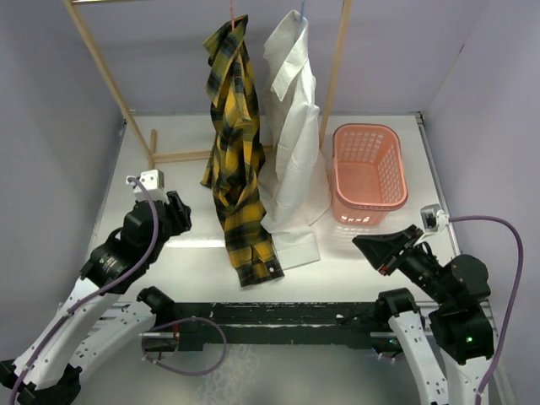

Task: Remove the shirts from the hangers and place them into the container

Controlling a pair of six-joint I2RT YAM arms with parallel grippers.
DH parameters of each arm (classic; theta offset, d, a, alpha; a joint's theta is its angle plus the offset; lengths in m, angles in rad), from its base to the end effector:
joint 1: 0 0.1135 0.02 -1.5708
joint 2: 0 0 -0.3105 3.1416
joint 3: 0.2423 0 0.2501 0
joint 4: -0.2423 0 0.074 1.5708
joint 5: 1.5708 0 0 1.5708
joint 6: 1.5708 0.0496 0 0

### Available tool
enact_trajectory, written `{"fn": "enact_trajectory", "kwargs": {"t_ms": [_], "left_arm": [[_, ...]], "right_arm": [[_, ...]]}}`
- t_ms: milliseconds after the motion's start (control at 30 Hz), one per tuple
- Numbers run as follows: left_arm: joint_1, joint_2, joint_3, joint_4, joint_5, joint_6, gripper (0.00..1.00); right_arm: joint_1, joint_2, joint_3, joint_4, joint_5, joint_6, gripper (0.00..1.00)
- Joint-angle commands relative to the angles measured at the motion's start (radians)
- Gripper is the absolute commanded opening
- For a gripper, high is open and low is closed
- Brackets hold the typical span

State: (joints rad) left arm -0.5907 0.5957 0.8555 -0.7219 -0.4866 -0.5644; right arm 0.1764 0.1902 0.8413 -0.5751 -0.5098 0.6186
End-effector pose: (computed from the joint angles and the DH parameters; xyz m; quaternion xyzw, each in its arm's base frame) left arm 0.0858 -0.0296 0.3555 -0.1159 0.8268 -0.1073 0.5399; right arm -0.0153 0.0219 0.3760 -0.0362 0.6823 0.4328 0.5881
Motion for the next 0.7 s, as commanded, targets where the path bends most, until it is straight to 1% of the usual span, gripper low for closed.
{"fn": "enact_trajectory", "kwargs": {"t_ms": [0, 33, 67, 100, 133, 167, 233, 267, 367, 467, 600, 667], "left_arm": [[-0.004, -0.06, 0.008, 0.03, 0.039, 0.063, 0.52], [-0.003, -0.089, -0.023, 0.062, 0.078, 0.115, 0.52], [-0.003, -0.122, -0.041, 0.088, 0.123, 0.17, 0.51], [-0.003, -0.15, -0.053, 0.107, 0.161, 0.208, 0.51], [-0.002, -0.173, -0.061, 0.118, 0.194, 0.242, 0.5], [-0.002, -0.191, -0.065, 0.124, 0.233, 0.265, 0.48], [-0.003, -0.212, -0.068, 0.128, 0.267, 0.288, 0.46], [-0.003, -0.216, -0.07, 0.131, 0.278, 0.292, 0.45], [-0.003, -0.203, -0.067, 0.128, 0.294, 0.3, 0.45], [-0.003, -0.179, -0.062, 0.119, 0.295, 0.301, 0.46], [-0.003, -0.161, -0.055, 0.112, 0.3, 0.301, 0.48], [-0.003, -0.168, -0.057, 0.111, 0.298, 0.301, 0.49]], "right_arm": [[0.0, 0.092, 0.07, -0.02, -0.04, -0.124, 0.07], [0.0, 0.134, 0.096, -0.047, -0.04, -0.152, 0.04], [0.0, 0.174, 0.127, -0.065, -0.034, -0.176, 0.03], [0.0, 0.214, 0.151, -0.075, -0.025, -0.193, 0.05], [0.0, 0.249, 0.192, -0.075, -0.015, -0.207, 0.07], [0.001, 0.289, 0.23, -0.075, -0.004, -0.219, 0.13], [0.0, 0.365, 0.304, -0.066, 0.008, -0.237, 0.2], [0.001, 0.407, 0.338, -0.054, 0.011, -0.241, 0.27], [0.0, 0.536, 0.482, -0.014, 0.011, -0.246, 0.39], [0.003, 0.679, 0.64, 0.002, 0.054, -0.258, 0.48], [0.002, 0.92, 0.904, -0.036, 0.166, -0.303, 0.52], [0.004, 1.026, 1.016, -0.038, 0.151, -0.305, 0.53]]}}
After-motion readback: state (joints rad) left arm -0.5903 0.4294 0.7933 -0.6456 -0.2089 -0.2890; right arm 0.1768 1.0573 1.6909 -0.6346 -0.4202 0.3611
